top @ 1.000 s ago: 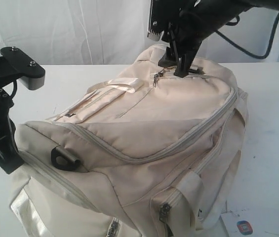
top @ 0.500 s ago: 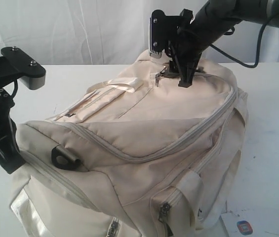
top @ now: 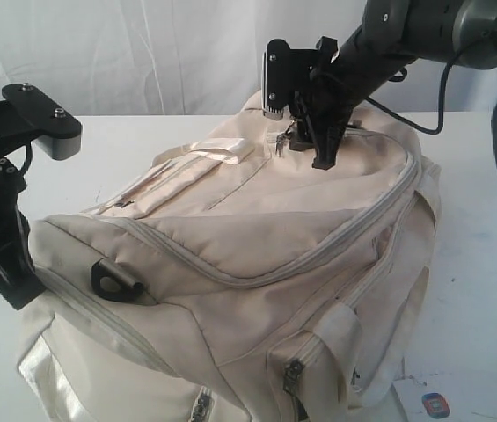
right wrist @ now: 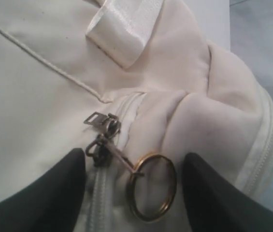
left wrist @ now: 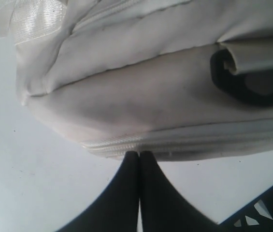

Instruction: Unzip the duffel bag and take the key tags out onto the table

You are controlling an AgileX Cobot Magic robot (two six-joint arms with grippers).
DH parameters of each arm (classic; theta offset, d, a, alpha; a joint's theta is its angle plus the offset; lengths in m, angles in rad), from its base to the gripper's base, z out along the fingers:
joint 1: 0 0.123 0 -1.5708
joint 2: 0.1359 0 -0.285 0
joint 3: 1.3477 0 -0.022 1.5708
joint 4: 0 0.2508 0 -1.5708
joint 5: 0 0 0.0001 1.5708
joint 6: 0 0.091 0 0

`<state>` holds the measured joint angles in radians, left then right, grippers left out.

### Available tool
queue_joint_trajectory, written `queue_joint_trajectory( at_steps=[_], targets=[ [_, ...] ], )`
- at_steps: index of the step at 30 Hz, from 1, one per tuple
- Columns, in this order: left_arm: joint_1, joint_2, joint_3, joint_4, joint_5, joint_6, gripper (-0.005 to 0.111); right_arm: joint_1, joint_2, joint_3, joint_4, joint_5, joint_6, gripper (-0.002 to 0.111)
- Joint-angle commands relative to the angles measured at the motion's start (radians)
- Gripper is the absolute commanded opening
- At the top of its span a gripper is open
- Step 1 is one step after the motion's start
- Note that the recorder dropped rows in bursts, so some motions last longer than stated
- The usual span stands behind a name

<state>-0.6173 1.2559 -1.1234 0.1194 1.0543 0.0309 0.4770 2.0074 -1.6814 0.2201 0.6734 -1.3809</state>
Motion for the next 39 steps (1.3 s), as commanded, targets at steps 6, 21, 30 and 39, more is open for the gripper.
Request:
queue_joint_trajectory(
  at_steps=[6,21,30,39],
  targets=[
    [-0.004,-0.012,0.005,-0.017,0.011,-0.001,0.000,0.000,-0.010,-0.005,0.018,-0.009,0.043,0.039],
    [-0.004,-0.012,0.005,-0.019,0.011,-0.001,0.000,0.000,-0.051,-0.005,0.018,0.050,0.136,0.039],
    [-0.004,-0.012,0.005,-0.023,0.013,-0.001,0.000,0.000,-0.051,-0.005,0.010,-0.017,0.167,0.040],
    [-0.004,-0.012,0.005,-0.023,0.013,-0.001,0.000,0.000,-0.028,-0.005,0.004,0.002,0.247,0.046]
  ],
)
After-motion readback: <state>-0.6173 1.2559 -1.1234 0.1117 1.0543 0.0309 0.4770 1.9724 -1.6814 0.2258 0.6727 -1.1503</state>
